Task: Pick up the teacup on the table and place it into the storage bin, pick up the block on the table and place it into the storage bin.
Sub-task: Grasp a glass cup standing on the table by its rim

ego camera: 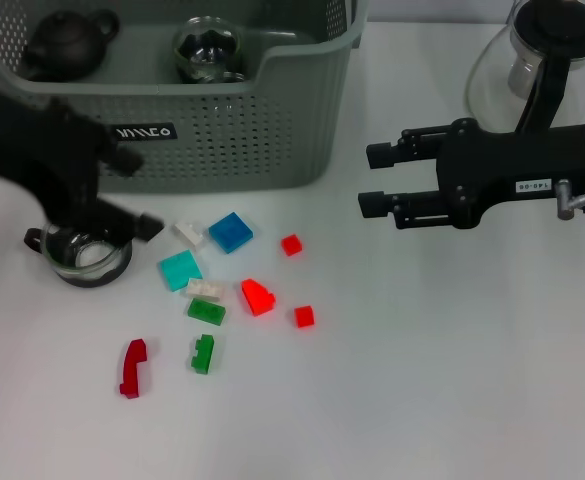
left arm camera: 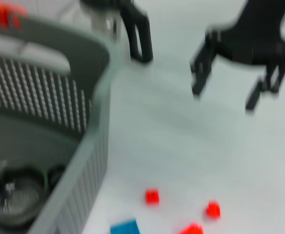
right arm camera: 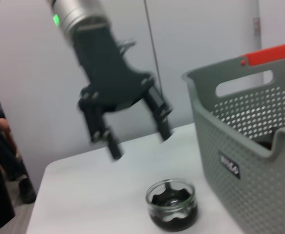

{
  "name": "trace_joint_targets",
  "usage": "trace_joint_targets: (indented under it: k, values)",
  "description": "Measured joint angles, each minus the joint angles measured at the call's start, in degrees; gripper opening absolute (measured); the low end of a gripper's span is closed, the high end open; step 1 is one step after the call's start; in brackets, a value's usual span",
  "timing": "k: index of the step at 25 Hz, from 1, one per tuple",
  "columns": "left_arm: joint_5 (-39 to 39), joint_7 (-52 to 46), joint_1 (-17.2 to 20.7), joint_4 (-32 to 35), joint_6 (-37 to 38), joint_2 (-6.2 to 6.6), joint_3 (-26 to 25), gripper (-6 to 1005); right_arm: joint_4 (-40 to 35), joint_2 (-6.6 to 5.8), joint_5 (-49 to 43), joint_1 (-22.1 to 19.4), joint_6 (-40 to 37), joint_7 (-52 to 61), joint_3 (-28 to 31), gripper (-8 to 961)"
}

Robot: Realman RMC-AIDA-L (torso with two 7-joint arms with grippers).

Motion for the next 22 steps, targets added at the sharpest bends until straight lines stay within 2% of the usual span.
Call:
trace_joint_targets:
  k: [2,4,5,6,7,8,11,16,22]
  values:
    - [1.9,0.5,2.3,1.7,-0.5,-0.44,2.6,760,0.1,-0.18,0.0,-0.2,-0.2,-0.2,0.7,677]
    - [5.1,1.9,3.8,2.8,-1.4,-1.87,3.9,759,-0.1,-0.22,0.1,-0.4,-0.3,-0.3,1.0,677]
    - [5.1,1.9,3.8,2.8,-1.4,-1.87,3.9,759,-0.2,-0.23,0.1,-0.4,-0.3,-0.4,1.0,677]
    - [10.4,3.9,4.2,3.1,-2.5,-3.96,4.8,759,-0.2,-0.23,0.1,-0.4,-0.3,-0.4,1.0,677]
    - [10.7,4.0,4.2,3.0,-2.5,-4.00,4.9,758,-0.2,-0.24,0.1,-0.5,-0.4,-0.5,1.1,677]
    - [14.2,4.8,4.4,1.7,-4.2,-4.66,6.9,758,-0.2,-0.24,0.1,-0.4,-0.4,-0.5,1.1,677]
    - [16.6,4.9,4.8,-1.6,-6.9,-4.53,10.7,757,-0.2,-0.18,0.0,-0.1,-0.2,-0.6,1.1,676]
    - [21.0,5.6,4.4,-6.0,-11.3,-4.46,13.7,755,-0.2,0.09,-0.1,0.2,-0.1,-0.6,1.1,676]
    - [23.7,6.1,4.5,-8.0,-16.1,-4.48,16.0,752,-0.1,0.35,-0.1,0.4,0.1,-0.5,1.1,676]
